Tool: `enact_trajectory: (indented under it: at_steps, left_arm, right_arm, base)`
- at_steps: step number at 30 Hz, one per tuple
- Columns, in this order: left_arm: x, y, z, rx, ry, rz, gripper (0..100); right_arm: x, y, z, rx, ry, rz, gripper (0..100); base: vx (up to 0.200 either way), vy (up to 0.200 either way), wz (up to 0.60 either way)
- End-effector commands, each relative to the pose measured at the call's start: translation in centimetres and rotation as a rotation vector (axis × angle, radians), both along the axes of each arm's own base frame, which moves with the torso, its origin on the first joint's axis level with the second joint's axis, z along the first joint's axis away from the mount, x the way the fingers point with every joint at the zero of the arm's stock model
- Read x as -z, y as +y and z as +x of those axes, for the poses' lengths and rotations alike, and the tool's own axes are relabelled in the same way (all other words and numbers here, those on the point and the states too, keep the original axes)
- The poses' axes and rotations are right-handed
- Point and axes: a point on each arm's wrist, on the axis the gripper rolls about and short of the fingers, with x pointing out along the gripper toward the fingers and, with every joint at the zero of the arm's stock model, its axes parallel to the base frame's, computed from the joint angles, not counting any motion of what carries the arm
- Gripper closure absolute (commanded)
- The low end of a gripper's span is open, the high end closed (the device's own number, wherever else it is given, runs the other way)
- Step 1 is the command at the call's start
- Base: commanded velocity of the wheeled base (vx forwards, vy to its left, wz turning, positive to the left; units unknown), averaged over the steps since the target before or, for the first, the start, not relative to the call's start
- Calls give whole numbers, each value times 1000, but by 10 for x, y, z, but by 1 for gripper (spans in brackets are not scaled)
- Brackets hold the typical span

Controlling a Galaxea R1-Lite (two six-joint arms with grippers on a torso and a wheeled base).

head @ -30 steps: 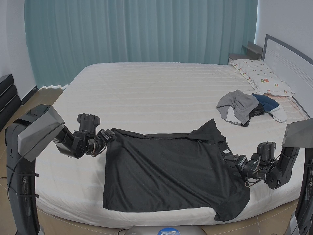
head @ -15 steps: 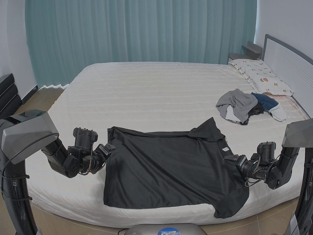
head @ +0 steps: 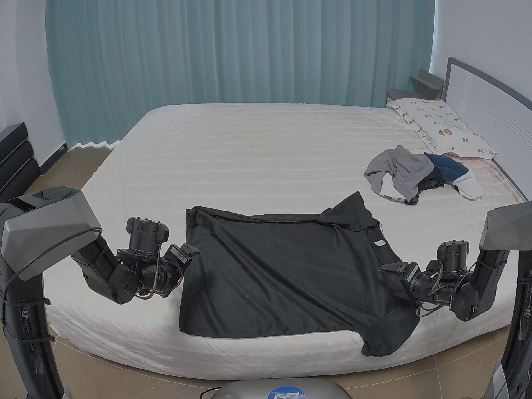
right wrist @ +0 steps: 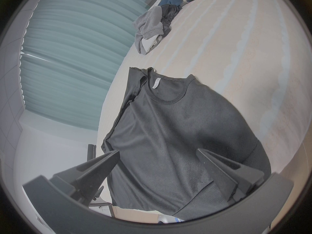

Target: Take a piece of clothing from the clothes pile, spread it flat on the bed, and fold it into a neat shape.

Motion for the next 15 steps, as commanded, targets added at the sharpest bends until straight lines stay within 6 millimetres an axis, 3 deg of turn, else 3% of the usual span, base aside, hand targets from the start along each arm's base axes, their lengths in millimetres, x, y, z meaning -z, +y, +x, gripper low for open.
enact_trajectory:
  at_steps: [1,15]
  left_arm:
    - [-1,-1,1,2,-5,-2,0]
    - [3,-1,0,3,10,0,0]
  right_arm:
    - [0,0,0,0,-1,0,0]
    - [-11,-2,1,19,-84,7,0]
  base:
    - [0,-200,0]
    - [0,-200,0]
